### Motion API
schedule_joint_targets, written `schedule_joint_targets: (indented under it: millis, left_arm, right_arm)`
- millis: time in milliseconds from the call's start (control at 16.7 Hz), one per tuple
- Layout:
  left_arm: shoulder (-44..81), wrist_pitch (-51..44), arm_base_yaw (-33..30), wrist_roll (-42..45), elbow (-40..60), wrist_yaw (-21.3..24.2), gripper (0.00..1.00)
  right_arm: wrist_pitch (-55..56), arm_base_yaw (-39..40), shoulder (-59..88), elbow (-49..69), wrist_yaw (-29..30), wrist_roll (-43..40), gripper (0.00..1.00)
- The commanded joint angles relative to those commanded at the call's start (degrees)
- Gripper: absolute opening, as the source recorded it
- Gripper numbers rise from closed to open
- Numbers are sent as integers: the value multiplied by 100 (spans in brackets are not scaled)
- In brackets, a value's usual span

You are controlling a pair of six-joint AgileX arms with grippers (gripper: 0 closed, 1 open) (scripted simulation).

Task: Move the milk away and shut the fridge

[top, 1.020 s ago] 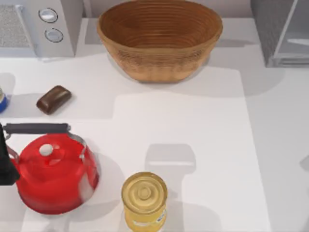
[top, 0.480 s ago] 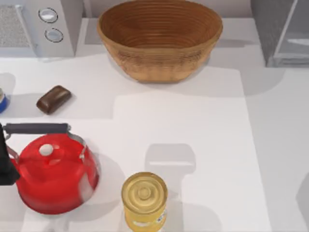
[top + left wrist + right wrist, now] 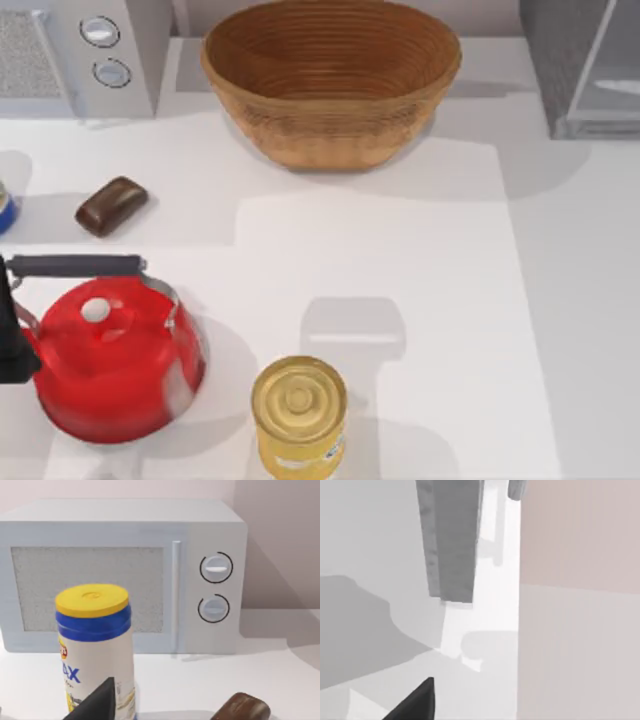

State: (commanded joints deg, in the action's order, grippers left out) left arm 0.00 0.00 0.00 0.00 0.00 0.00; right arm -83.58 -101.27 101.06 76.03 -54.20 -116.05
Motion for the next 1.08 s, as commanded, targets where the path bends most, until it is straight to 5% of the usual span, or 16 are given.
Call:
schedule_joint_targets:
  millis: [660, 1080]
  left_arm:
    - [0, 0, 0, 0, 0, 0, 100]
    - [0, 0, 0, 0, 0, 0, 100]
  right_arm:
    - [69, -35, 338, 16, 35, 150, 100]
    - [1897, 1938, 637, 181, 327, 2612, 100]
